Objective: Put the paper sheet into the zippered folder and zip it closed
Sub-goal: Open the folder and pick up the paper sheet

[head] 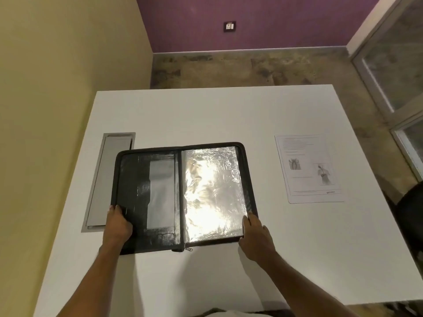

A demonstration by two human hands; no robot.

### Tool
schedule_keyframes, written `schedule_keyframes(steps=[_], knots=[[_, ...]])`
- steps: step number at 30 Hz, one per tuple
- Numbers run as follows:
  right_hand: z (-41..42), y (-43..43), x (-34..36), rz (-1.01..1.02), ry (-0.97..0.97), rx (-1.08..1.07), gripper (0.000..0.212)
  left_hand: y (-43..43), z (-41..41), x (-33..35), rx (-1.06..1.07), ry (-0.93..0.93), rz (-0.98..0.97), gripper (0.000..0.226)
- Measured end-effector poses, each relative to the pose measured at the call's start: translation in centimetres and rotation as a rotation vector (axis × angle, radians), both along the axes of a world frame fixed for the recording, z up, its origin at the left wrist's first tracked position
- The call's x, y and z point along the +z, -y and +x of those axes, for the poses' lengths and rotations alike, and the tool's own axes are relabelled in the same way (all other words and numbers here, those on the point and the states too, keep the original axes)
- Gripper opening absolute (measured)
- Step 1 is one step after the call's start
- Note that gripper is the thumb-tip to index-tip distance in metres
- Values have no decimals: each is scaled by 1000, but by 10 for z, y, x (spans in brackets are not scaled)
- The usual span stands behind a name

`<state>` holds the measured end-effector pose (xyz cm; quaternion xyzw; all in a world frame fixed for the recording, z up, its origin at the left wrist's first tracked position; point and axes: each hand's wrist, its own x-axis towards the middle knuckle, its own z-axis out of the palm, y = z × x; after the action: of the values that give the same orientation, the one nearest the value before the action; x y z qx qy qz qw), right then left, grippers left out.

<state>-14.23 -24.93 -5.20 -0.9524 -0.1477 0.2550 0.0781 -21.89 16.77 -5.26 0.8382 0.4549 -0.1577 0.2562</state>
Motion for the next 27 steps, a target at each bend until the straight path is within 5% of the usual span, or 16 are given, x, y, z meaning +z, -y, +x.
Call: schedule_keyframes(steps=[10, 17, 27], knots=[[33, 54, 4, 249, 195, -89, 53, 91, 43, 43, -86, 289, 312, 52], [107, 138, 48, 401, 227, -423, 66, 277, 132, 66, -83, 566, -66, 55], [225, 234, 45, 386, 175, -484, 58, 455, 249, 42, -112, 501, -335, 58]])
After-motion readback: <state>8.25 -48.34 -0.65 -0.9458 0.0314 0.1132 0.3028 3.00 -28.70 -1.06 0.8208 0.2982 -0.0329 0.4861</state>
